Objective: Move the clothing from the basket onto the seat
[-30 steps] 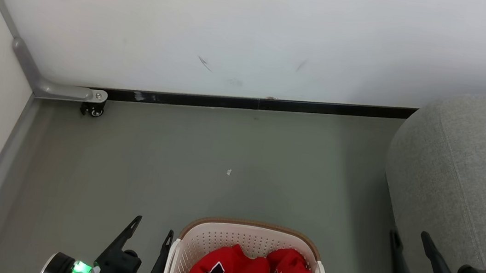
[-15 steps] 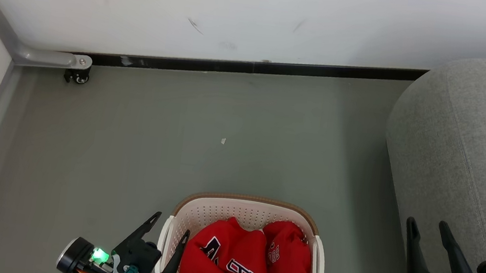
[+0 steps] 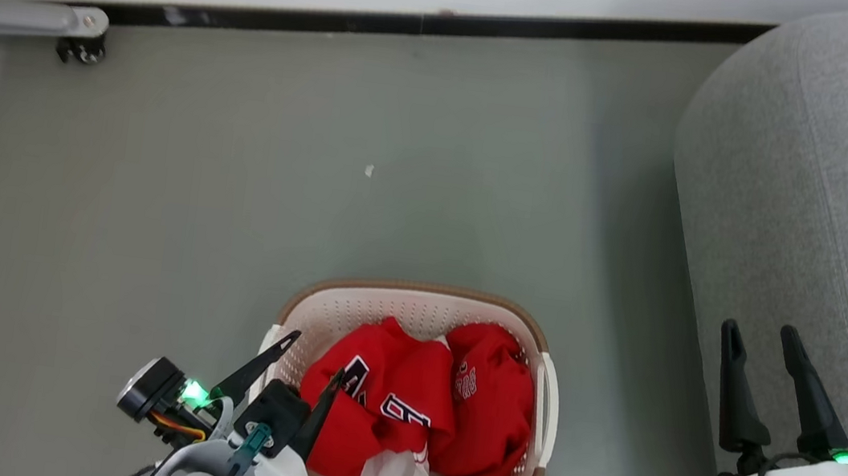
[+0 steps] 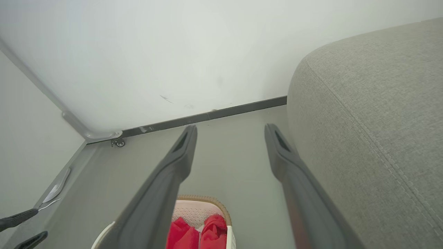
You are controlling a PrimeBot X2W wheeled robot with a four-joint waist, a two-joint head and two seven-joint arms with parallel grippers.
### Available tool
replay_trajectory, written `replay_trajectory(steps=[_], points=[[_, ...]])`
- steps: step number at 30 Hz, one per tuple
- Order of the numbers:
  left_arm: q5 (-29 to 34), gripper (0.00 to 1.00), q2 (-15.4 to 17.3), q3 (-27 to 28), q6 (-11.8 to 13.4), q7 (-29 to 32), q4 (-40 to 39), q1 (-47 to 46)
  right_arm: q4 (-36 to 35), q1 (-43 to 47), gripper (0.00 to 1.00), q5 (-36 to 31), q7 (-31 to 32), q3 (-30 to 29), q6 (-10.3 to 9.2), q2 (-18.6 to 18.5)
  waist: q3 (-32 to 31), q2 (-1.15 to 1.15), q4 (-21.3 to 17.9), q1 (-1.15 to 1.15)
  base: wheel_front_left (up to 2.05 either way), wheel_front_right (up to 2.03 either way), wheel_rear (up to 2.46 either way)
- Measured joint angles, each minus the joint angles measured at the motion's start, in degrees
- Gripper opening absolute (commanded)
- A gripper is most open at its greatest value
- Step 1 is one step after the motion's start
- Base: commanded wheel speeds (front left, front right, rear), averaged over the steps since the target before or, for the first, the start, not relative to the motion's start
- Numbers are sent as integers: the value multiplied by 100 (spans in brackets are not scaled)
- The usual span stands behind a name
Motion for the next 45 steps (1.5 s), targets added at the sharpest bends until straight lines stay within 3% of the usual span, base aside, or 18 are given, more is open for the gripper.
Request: replay_trajectory(steps=[22,45], points=[[938,100,249,-653,-205,142,711,-1206,-209,-903,100,300,-12,122,0,-4,1359,0,-441,0,0,0,0],[1989,100,557,-1391,-304,469,1553,-2102,-319,-1656,100,667,-18,277,0,-7,2368,0,-955,0,0,0,0]])
